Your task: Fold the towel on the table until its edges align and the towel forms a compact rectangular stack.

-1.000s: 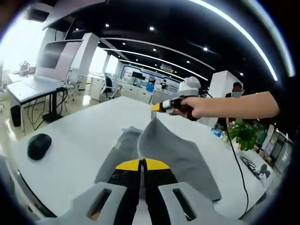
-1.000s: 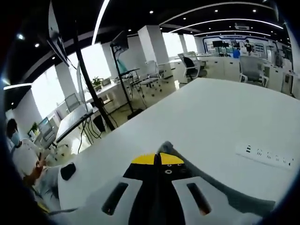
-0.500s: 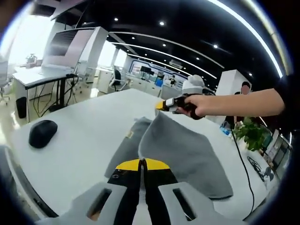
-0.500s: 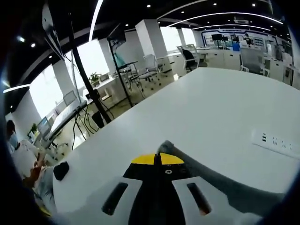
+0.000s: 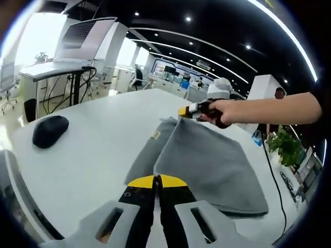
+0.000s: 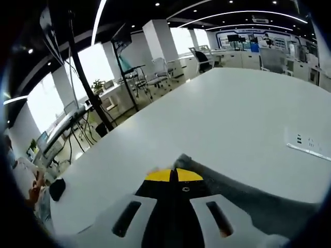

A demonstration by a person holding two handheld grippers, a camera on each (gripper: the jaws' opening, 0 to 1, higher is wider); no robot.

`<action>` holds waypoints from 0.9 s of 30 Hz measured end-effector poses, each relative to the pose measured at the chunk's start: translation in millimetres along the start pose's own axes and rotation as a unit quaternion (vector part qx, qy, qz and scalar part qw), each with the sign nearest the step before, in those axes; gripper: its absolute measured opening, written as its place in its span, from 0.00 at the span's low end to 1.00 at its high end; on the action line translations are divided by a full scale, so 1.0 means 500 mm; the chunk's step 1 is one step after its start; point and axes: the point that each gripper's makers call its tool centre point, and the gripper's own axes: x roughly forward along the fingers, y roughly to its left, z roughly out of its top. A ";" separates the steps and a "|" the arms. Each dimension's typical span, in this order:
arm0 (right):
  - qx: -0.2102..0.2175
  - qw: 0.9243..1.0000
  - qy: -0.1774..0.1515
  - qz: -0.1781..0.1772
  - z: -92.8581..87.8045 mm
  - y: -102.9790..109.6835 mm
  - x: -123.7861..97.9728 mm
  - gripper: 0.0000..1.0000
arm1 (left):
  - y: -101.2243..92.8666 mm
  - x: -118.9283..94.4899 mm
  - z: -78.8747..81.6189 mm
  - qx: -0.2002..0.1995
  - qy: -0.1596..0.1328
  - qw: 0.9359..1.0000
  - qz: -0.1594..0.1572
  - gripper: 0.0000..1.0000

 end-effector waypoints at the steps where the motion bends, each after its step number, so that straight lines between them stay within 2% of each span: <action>1: 0.002 1.000 -0.001 -0.002 -0.003 -0.001 0.004 0.00 | 0.004 0.003 -0.004 0.000 0.003 1.000 0.002 0.02; 5: -0.001 1.000 -0.002 -0.005 -0.010 -0.001 0.016 0.00 | 0.009 0.008 -0.013 -0.002 0.012 1.000 0.011 0.02; 11: -0.025 1.000 0.005 -0.001 -0.023 -0.001 0.031 0.00 | 0.017 0.017 -0.034 0.007 0.028 0.999 0.020 0.02; 13: -0.049 0.999 0.009 0.009 -0.030 0.002 0.036 0.00 | 0.020 0.019 -0.037 0.009 0.031 0.999 0.023 0.02; 16: -0.050 0.999 0.005 0.009 -0.030 0.002 0.037 0.00 | 0.026 0.021 -0.045 0.015 0.037 0.999 0.026 0.02; 18: -0.052 0.999 0.005 0.009 -0.030 0.001 0.039 0.00 | 0.026 0.022 -0.043 0.015 0.038 0.999 0.027 0.02; 21: -0.079 0.997 0.008 0.016 -0.033 0.007 0.048 0.01 | 0.027 0.022 -0.044 0.020 0.040 0.999 0.030 0.02; 22: -0.092 0.995 0.027 0.031 -0.048 0.015 0.051 0.01 | 0.029 0.022 -0.045 0.021 0.041 0.998 0.032 0.02; 23: -0.101 0.995 0.017 0.020 -0.042 0.009 0.051 0.00 | 0.029 0.022 -0.045 0.020 0.041 0.998 0.032 0.02; 27: -0.104 0.994 0.019 0.021 -0.038 0.003 0.058 0.00 | 0.030 0.022 -0.047 0.025 0.042 0.998 0.034 0.02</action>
